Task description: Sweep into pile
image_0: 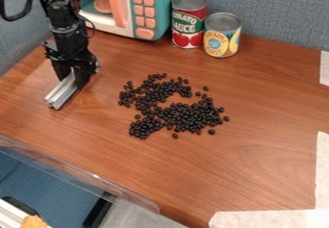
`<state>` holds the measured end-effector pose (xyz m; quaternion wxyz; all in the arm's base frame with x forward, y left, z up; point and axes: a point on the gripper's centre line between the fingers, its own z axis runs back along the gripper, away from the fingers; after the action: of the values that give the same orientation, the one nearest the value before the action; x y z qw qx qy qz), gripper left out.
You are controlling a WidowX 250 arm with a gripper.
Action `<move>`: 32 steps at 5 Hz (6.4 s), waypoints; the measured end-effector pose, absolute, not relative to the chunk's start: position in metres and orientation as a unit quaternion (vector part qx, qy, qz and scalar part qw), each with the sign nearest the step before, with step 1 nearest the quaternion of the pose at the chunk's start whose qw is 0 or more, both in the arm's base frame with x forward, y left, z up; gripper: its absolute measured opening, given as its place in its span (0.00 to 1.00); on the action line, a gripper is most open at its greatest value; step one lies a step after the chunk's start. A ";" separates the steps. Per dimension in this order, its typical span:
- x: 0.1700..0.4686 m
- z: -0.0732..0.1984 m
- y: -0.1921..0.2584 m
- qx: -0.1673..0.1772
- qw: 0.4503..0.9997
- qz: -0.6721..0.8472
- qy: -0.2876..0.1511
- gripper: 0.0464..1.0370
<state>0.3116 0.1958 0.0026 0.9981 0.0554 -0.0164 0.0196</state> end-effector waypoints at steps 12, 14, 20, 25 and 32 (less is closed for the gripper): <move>0.347 0.001 -0.008 0.042 0.998 -0.051 0.003 0.32; 0.350 0.007 -0.012 0.035 0.997 -0.067 0.007 0.32; 0.403 0.012 0.113 0.066 0.997 -0.040 -0.004 0.32; 0.415 0.004 -0.013 0.056 0.981 -0.182 -0.028 0.32; 0.415 0.076 0.006 0.060 0.973 -0.202 -0.095 0.32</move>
<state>0.4154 0.0059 0.0764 0.9729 0.0598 -0.0946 -0.2022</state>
